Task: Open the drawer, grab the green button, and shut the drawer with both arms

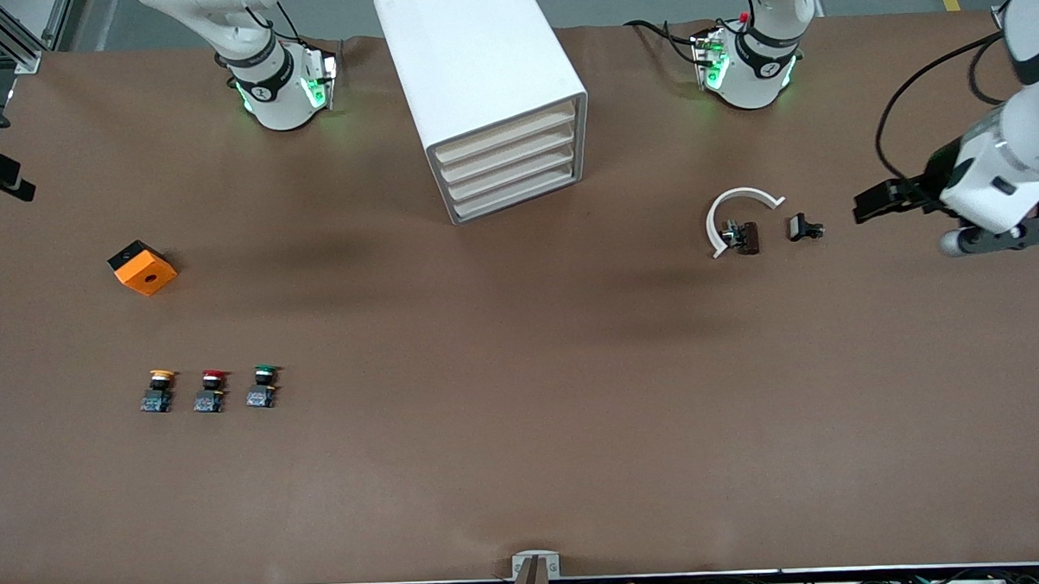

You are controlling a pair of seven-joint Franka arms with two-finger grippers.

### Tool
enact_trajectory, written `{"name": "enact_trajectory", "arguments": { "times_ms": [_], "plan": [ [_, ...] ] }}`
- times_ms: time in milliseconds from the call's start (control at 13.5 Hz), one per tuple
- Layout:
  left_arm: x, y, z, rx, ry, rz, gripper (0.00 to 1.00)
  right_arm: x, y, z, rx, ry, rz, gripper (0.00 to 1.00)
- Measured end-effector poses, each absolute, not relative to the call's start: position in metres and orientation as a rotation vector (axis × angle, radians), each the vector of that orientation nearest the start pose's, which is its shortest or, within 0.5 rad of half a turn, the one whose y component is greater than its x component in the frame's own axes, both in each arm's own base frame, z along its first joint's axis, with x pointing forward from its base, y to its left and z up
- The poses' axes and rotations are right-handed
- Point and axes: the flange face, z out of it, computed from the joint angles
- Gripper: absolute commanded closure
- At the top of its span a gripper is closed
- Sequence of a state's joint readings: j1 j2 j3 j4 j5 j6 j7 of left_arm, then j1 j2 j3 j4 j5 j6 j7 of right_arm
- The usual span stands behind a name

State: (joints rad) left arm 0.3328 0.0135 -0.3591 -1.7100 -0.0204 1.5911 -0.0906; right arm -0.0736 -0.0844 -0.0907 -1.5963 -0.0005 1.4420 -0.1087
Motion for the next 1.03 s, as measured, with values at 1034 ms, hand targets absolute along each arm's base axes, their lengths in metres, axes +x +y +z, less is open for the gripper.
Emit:
{"name": "enact_trajectory", "arguments": {
  "times_ms": [1034],
  "plan": [
    [0.518, 0.018, 0.579, -3.156, -0.038, -0.042, 0.00, 0.485, -0.081, 0.647, -3.099, 0.075, 0.117, 0.00]
  ]
}}
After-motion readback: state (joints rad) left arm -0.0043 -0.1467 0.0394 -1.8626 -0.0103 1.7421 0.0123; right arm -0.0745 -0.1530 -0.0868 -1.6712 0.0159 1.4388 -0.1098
